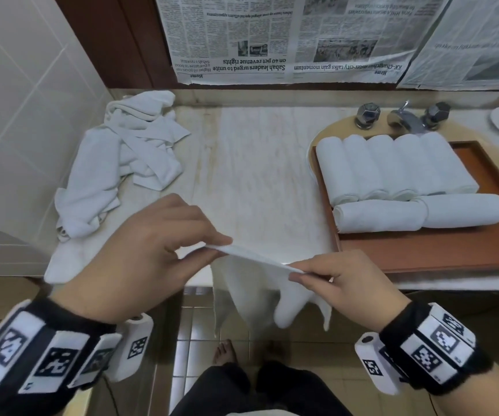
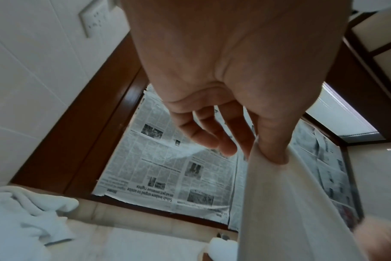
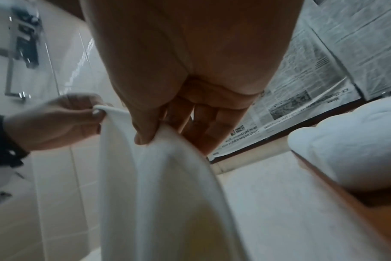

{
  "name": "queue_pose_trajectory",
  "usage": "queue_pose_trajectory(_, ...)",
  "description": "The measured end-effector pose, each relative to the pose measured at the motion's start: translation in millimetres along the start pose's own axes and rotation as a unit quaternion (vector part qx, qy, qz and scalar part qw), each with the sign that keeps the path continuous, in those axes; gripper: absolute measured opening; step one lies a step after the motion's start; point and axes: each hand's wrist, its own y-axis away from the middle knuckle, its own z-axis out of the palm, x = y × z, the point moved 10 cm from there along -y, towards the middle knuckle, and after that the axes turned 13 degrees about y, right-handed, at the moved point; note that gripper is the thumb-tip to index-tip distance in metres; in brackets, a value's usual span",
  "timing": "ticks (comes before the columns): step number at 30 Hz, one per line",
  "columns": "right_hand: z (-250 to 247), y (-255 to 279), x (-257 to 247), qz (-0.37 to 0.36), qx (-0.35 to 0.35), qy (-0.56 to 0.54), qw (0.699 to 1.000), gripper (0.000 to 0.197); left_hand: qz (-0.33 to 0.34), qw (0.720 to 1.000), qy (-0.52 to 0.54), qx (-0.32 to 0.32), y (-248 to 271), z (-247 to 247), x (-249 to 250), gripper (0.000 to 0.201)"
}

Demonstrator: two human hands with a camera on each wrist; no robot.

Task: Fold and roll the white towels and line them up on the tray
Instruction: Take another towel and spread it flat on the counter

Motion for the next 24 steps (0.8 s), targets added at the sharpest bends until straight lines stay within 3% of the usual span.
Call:
queue_pose_trajectory(6,5,6,41,0.044,-0.014,0.071,0.996,0.016,-0.056,0.994,-0.010,0.099,24,-44,-30,0.012)
queue_pose_trajectory(9,-7,6,52,0.062,-0.010,0.105,0.992,0.021,-0.130,0.982,0.005,0.138,45,-54,-63,0.013)
queue_pose_trajectory(14,-37,2,62,0.093,0.012,0.075,0.993,0.010,-0.266,0.942,0.062,0.195,85,-60,-125,0.008)
queue_pose_trajectory(20,-31,-4,54,0.110,0.006,0.051,0.993,0.004,-0.362,0.922,0.060,0.121,108,-32,-177,0.004)
queue_pose_trajectory(24,1,-13,46,0.111,-0.041,0.064,0.991,0.009,-0.379,0.924,0.029,0.034,114,-7,-205,0.013)
